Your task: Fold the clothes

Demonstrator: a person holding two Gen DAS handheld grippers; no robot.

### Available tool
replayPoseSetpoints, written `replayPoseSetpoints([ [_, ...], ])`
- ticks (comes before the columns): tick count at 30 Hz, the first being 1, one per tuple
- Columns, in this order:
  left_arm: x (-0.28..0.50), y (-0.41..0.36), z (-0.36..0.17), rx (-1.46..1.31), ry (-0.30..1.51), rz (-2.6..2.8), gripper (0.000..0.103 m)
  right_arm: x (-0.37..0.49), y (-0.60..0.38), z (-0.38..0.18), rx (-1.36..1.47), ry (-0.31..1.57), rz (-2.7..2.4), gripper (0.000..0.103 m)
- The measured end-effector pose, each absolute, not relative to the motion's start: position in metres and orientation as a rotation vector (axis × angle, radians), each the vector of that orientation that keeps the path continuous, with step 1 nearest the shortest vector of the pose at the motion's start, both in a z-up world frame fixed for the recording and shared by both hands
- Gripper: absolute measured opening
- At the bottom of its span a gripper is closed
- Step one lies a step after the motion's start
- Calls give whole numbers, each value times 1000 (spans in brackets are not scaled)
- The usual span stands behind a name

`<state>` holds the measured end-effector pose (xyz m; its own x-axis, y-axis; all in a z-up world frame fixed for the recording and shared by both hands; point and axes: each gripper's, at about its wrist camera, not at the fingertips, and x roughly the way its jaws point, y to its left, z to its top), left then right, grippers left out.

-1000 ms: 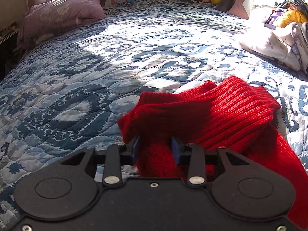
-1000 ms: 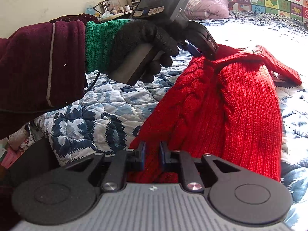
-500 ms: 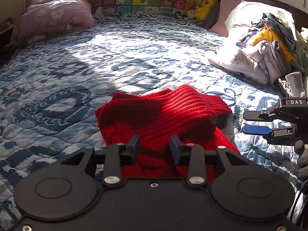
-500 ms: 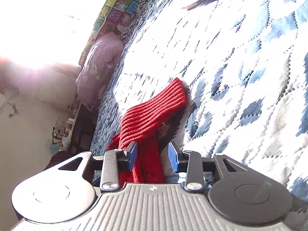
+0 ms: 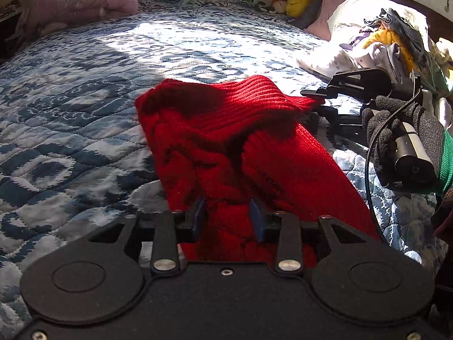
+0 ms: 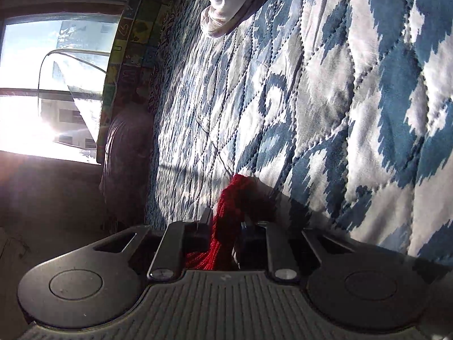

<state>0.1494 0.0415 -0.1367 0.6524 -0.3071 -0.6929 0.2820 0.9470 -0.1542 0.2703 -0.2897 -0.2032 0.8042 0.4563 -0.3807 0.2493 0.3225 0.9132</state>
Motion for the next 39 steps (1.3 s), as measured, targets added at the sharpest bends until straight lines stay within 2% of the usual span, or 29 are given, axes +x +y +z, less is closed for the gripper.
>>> replayPoseSetpoints([
  [5, 147, 49, -136, -87, 795, -330, 35, 269, -279, -146, 1018, 509, 316, 12],
  [8, 145, 54, -135, -142, 799, -328, 35, 258, -263, -103, 776, 427, 478, 12],
  [15, 135, 85, -130, -368, 809, -316, 37, 198, -191, -57, 216, 392, 809, 12],
  [22, 119, 136, -131, -674, 790, -275, 38, 121, -130, -71, -124, 412, 936, 12],
  [27, 109, 155, -131, -781, 767, -275, 38, 76, -101, -86, -352, 388, 1006, 12],
  [35, 114, 146, -131, -716, 781, -298, 38, 55, -96, -97, -435, 381, 1050, 12],
  [39, 131, 133, -128, -599, 793, -297, 38, 64, -100, -105, -451, 459, 1054, 15],
])
